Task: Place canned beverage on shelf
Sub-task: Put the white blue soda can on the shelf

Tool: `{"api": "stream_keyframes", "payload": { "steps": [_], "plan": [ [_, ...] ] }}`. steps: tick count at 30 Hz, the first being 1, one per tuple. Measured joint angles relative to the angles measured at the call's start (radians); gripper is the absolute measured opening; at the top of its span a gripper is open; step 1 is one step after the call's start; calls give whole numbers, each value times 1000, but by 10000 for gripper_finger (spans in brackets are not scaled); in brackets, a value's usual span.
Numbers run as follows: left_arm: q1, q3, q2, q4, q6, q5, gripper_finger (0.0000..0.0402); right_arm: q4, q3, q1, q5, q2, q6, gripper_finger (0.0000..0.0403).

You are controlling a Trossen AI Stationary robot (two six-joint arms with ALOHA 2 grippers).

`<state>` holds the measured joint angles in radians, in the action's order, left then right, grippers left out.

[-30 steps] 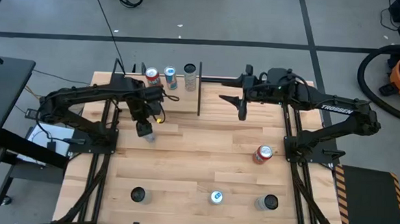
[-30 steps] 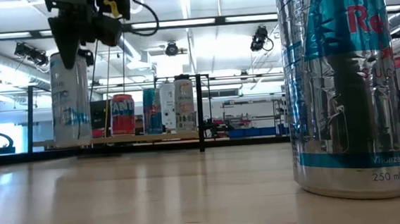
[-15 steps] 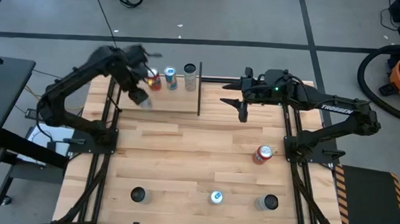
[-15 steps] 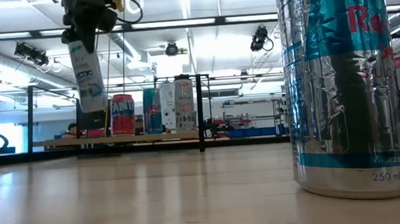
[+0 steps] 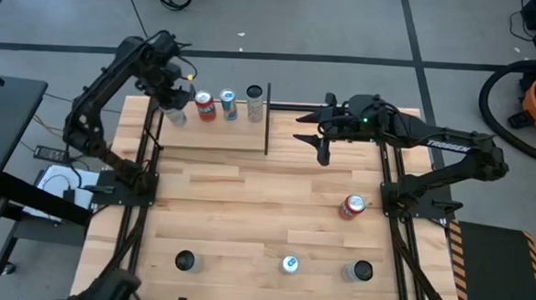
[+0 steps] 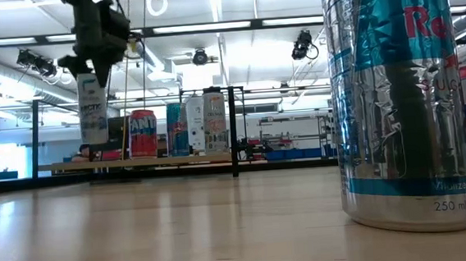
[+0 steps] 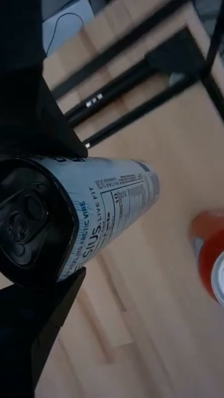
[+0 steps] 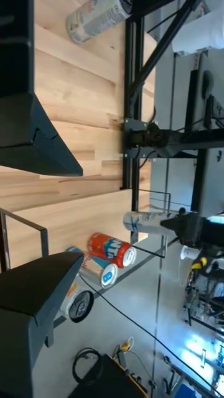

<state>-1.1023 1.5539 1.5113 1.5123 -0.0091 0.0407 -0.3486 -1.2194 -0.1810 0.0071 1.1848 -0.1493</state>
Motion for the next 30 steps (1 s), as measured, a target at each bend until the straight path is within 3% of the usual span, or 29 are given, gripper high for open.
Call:
{"api": "stream_keyframes", "payload": {
  "steps": [7, 15, 30],
  "plan": [
    [-9, 17, 110, -45, 64, -4, 273, -4, 0, 0, 0, 18, 0, 217],
    [-30, 158, 206, -30, 87, -3, 273, -17, 0, 0, 0, 60, 0, 217],
    [-52, 155, 232, 24, 178, 11, 273, -51, 0, 3, 0, 67, 79, 217]
  ]
}}
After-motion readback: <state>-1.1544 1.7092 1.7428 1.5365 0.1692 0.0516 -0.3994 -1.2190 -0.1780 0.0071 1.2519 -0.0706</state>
